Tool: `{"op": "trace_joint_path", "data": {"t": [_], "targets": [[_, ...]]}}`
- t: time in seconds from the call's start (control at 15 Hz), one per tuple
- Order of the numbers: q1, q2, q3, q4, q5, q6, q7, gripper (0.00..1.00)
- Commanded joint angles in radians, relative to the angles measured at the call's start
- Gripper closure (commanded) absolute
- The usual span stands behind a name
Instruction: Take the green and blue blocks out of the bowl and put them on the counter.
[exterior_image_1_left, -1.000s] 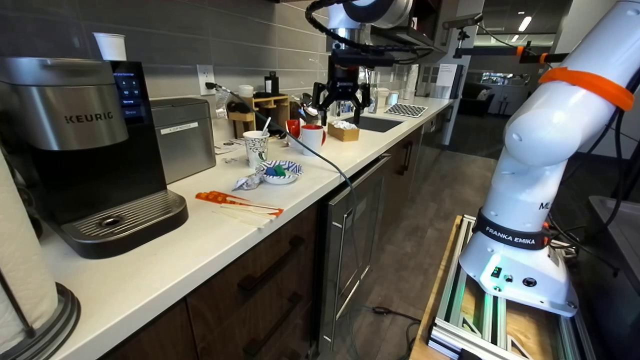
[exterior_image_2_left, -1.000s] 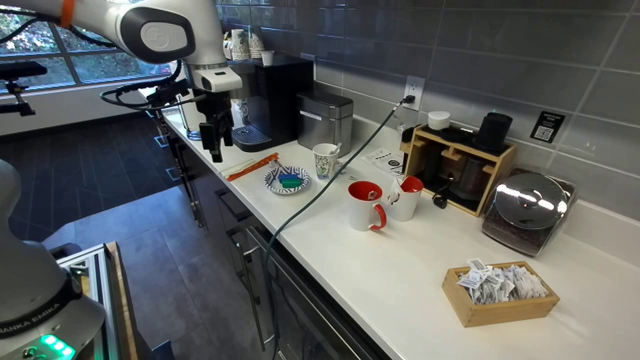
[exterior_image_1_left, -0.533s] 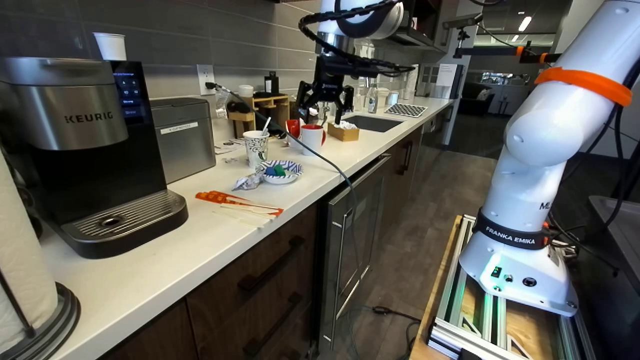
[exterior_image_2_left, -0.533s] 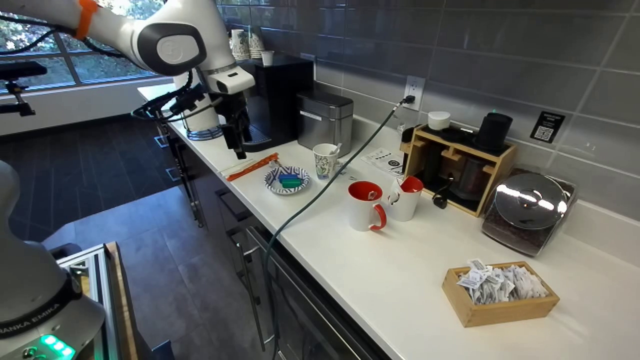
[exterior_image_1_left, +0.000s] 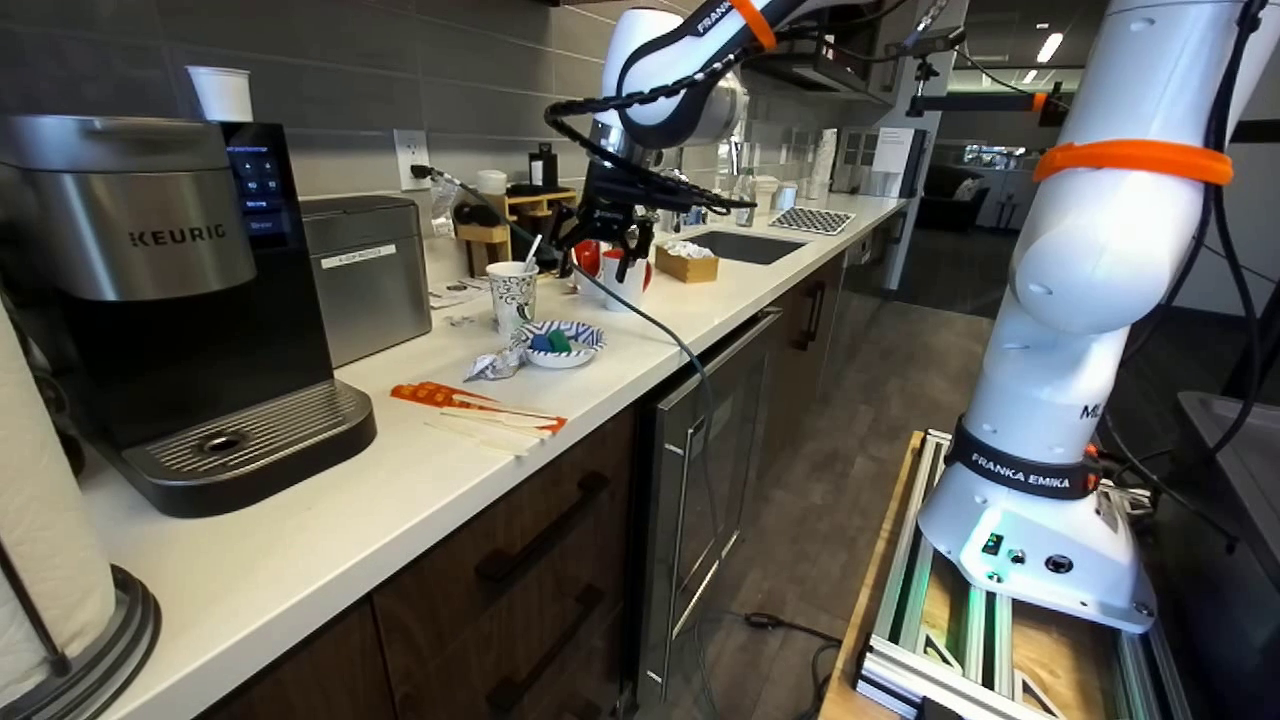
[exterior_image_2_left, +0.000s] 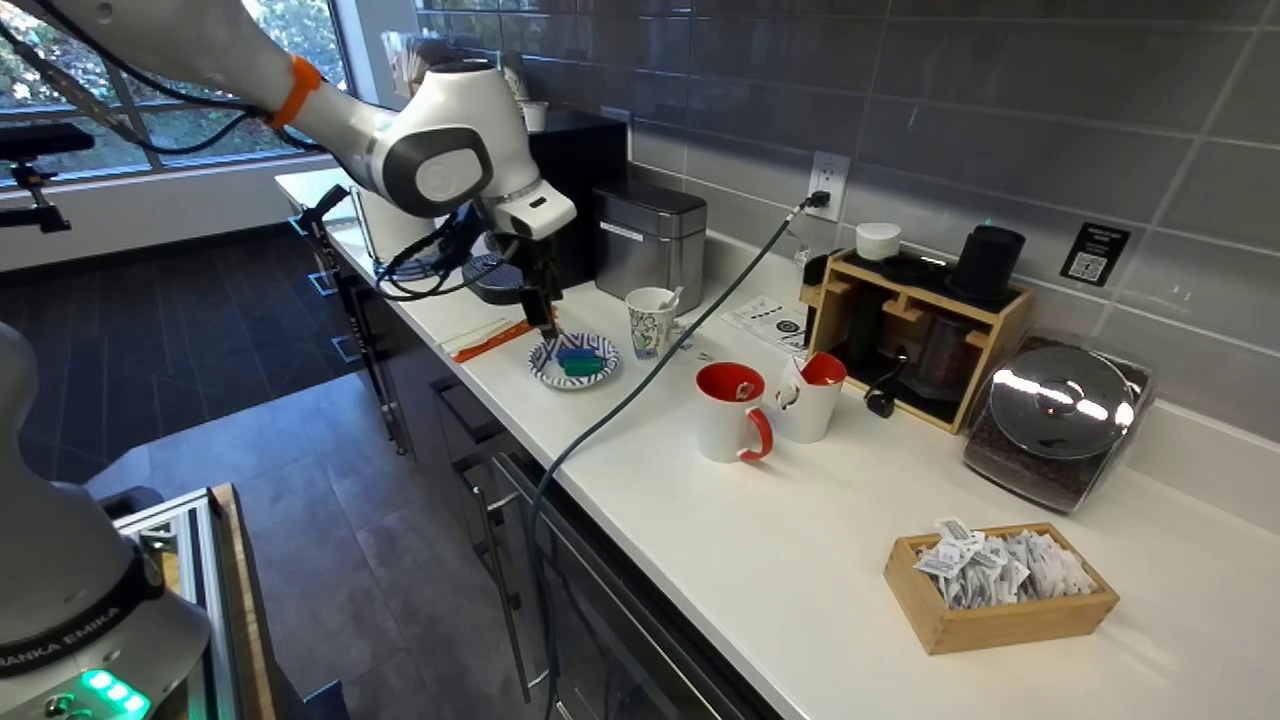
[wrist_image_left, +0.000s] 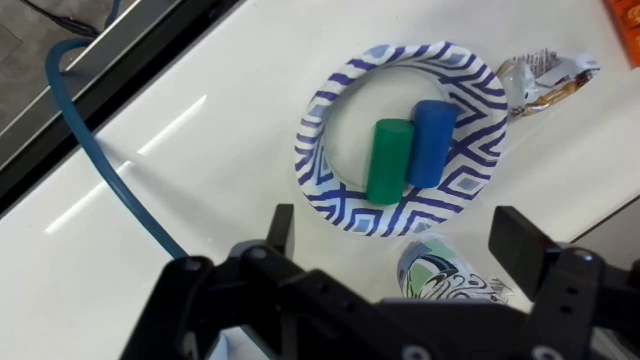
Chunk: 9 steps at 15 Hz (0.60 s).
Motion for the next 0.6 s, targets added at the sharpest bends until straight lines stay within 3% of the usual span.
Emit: {"op": "trace_joint_path", "data": {"t": [0.0,0.2,0.27,0.53], "targets": [[0.05,0.137,-0.039,0.123,0.027,-0.006,-0.007,0.0],[0.071,0.178,-0.06,0.173,0.11,-0.094,-0.049,0.0],[0.082,0.149,-0.073,0.132,0.061,-0.04,-0.018,0.0],[0.093,0.194,-0.086,0.171,0.087,-0.056,-0.023,0.0]]}}
